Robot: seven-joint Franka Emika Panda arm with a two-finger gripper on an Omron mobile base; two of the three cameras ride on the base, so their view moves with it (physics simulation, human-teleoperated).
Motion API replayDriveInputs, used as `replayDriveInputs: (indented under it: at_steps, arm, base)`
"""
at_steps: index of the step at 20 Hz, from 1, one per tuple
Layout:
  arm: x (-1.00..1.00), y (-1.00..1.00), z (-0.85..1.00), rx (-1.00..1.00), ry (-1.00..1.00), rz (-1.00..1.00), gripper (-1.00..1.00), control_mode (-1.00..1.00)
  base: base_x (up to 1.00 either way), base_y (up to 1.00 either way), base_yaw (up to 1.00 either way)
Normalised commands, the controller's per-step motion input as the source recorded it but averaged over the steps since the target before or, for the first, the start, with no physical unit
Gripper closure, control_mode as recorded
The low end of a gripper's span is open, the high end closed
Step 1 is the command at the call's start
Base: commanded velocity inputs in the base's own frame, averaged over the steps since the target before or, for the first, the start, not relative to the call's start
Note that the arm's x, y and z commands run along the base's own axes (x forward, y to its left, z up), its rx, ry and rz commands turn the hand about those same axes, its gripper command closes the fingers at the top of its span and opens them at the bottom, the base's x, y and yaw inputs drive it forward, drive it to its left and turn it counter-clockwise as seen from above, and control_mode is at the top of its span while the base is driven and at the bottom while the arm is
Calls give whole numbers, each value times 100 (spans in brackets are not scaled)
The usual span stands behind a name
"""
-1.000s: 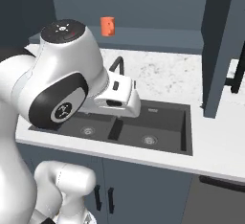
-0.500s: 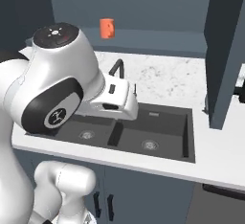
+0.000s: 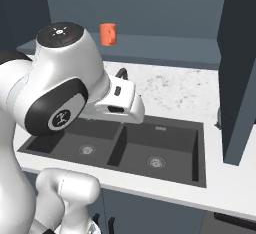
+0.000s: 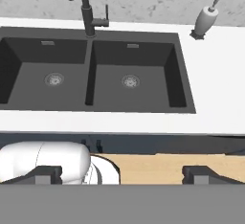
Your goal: Gather all objects into one cabinet and sort the glasses and bowls to opposite sides.
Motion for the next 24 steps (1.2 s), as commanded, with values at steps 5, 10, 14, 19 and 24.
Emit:
replayDriveInputs:
  at_steps: [5, 10, 14, 19, 24]
  arm:
    - [0, 0, 0, 0, 0, 0, -100, 100]
    - [0, 0, 0, 0, 0, 0, -100, 100]
    - [0, 0, 0, 0, 0, 0, -100, -100]
    - [0, 0, 0, 0, 0, 0, -100, -100]
    - [0, 0, 0, 2, -1, 0, -100, -100]
  base:
    - [5, 0, 0]
    - [0, 0, 0]
    - [0, 0, 0]
    - [0, 0, 0]
    - [0, 0, 0]
